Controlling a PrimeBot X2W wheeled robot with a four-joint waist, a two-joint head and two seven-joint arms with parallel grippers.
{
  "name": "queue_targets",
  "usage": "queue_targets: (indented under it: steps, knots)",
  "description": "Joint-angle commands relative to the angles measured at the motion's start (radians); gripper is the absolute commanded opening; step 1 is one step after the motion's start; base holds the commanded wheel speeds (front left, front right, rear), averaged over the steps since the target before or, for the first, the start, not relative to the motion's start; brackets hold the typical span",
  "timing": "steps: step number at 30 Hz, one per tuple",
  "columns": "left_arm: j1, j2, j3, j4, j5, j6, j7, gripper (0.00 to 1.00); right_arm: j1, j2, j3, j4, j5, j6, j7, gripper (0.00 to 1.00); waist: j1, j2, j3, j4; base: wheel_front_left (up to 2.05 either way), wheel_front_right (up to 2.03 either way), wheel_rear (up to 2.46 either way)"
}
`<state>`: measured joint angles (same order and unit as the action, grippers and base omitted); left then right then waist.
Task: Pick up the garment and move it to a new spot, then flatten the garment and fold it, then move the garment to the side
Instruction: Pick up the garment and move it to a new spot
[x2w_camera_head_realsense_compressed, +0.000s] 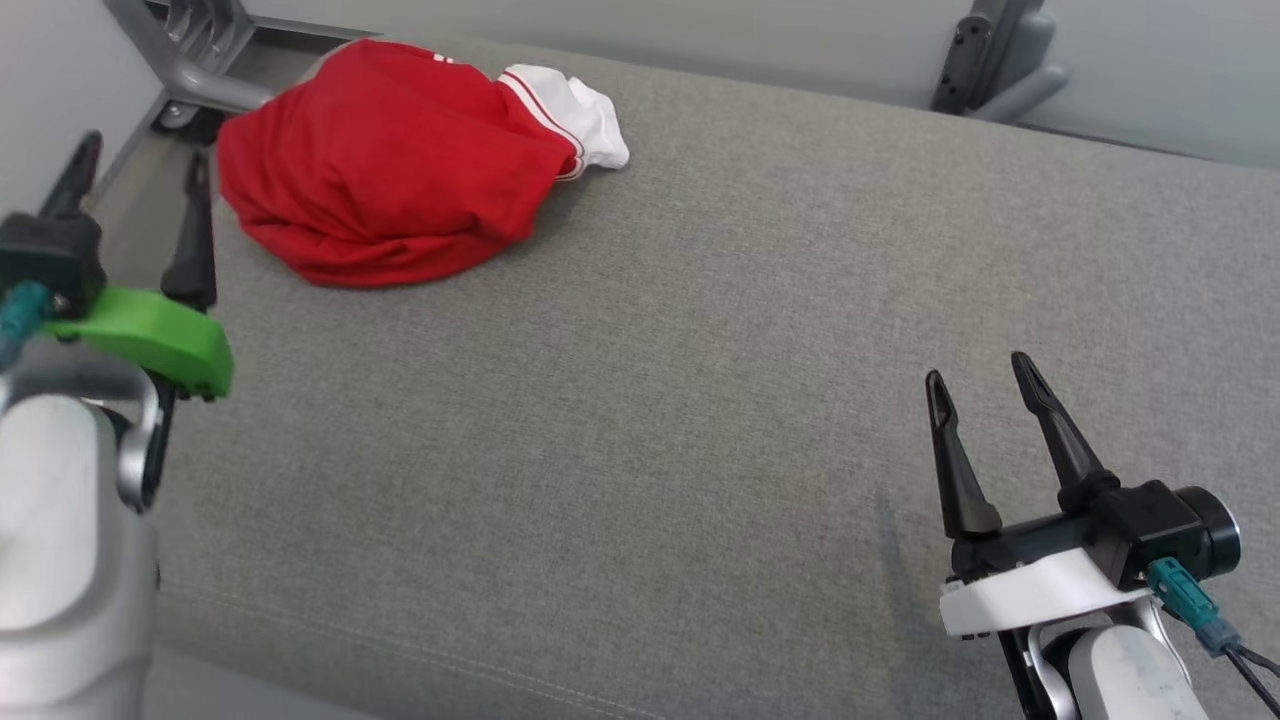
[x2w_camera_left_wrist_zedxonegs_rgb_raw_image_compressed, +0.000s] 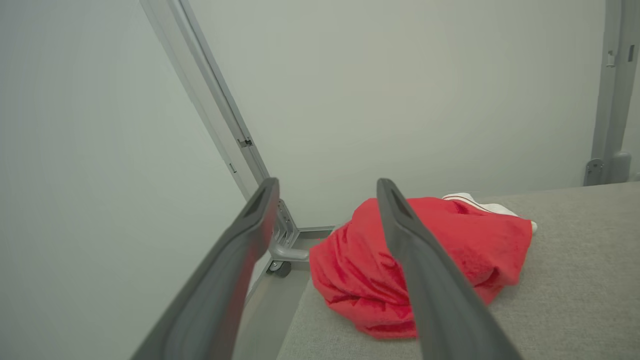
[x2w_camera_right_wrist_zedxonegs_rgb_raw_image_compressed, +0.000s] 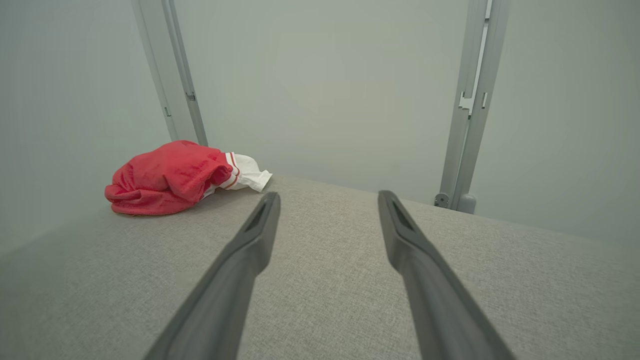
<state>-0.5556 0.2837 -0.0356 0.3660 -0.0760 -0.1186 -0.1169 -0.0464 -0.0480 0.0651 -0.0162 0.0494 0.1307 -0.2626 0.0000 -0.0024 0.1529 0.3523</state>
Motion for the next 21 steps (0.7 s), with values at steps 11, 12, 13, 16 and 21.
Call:
queue_targets:
  steps: [11,12,13,16,21]
  knots:
    - [-0.288,0.154,-0.180,0.175,-0.232,-0.012,0.251,1.00,-0.066,-0.004,-0.004,-0.052,-0.064,0.000,-0.003,1.00,0.0000,0.0024,0.237,-0.191,0.00,0.00,0.00]
    - [-0.302,0.167,-0.211,0.186,-0.256,-0.012,0.273,1.00,-0.070,-0.004,-0.006,-0.058,-0.068,0.000,-0.003,1.00,0.0000,0.0024,0.249,-0.197,0.00,0.00,0.00]
    - [-0.314,0.180,-0.239,0.197,-0.288,-0.012,0.296,1.00,-0.072,-0.004,-0.008,-0.063,-0.071,0.000,-0.003,1.00,0.0000,0.0024,0.260,-0.204,0.00,0.00,0.00]
    - [-0.340,0.209,-0.307,0.223,-0.372,-0.012,0.347,1.00,-0.076,-0.004,-0.009,-0.078,-0.074,0.000,-0.003,1.00,0.0000,0.0024,0.287,-0.217,0.00,0.00,0.00]
    - [-0.366,0.252,-0.365,0.272,-0.455,-0.012,0.371,1.00,-0.081,-0.004,-0.003,-0.090,-0.078,0.000,-0.003,1.00,0.0000,0.0024,0.318,-0.226,0.00,0.00,0.00]
